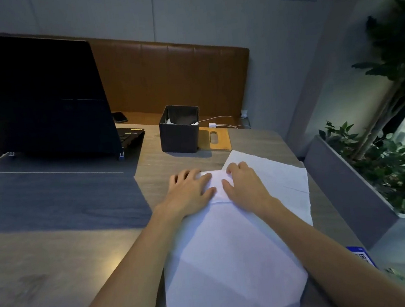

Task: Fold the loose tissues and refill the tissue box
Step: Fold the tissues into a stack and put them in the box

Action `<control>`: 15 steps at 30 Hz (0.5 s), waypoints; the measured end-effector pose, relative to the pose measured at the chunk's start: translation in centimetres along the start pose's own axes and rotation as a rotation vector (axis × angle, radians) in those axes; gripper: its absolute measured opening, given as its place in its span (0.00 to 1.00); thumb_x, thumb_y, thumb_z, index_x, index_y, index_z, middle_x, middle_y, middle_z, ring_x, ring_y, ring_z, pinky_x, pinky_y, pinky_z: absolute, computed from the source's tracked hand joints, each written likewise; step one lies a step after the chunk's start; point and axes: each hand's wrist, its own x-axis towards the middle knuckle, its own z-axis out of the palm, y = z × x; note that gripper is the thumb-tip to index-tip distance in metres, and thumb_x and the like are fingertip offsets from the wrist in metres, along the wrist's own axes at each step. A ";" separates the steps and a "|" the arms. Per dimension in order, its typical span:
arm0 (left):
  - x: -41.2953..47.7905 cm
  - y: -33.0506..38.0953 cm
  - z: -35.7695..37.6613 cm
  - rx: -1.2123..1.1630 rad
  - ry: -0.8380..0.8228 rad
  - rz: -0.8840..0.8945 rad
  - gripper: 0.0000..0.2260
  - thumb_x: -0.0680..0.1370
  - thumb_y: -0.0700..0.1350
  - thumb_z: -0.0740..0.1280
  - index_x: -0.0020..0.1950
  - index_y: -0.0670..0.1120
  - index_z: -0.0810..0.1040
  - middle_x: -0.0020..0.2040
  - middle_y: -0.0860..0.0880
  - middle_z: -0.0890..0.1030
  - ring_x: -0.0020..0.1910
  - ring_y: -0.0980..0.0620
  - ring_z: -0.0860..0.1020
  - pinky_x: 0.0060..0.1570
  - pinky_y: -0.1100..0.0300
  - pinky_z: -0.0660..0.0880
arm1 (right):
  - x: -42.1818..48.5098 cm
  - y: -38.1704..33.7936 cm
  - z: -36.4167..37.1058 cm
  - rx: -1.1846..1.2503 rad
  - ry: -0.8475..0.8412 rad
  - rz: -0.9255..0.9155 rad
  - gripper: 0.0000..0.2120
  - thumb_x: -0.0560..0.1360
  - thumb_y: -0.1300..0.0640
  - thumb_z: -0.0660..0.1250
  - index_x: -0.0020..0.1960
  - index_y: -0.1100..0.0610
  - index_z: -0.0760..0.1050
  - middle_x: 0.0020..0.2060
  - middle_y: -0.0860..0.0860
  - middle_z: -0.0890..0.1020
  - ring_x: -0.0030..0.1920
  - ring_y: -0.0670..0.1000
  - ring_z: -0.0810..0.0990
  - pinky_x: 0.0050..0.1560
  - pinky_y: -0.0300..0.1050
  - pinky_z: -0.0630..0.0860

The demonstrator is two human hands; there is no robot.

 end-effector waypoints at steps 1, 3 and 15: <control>-0.1 0.1 0.0 0.023 -0.035 0.000 0.24 0.84 0.61 0.51 0.80 0.57 0.60 0.80 0.51 0.58 0.78 0.46 0.54 0.74 0.47 0.51 | -0.4 0.0 0.1 0.007 -0.005 0.021 0.19 0.83 0.48 0.59 0.71 0.54 0.68 0.67 0.53 0.73 0.63 0.52 0.74 0.63 0.43 0.72; -0.3 0.1 0.0 0.037 -0.064 0.007 0.25 0.84 0.62 0.49 0.81 0.57 0.58 0.81 0.50 0.55 0.79 0.47 0.52 0.74 0.47 0.50 | -0.7 -0.2 -0.2 0.063 -0.004 0.072 0.20 0.83 0.48 0.60 0.73 0.54 0.66 0.69 0.54 0.73 0.64 0.53 0.75 0.64 0.44 0.72; 0.4 -0.1 -1.1 -0.521 0.132 -0.099 0.31 0.80 0.65 0.60 0.80 0.57 0.58 0.77 0.49 0.64 0.75 0.47 0.63 0.73 0.45 0.61 | 2.2 -0.7 -2.4 0.699 0.052 0.135 0.19 0.80 0.58 0.69 0.68 0.47 0.70 0.53 0.47 0.80 0.50 0.48 0.79 0.47 0.37 0.77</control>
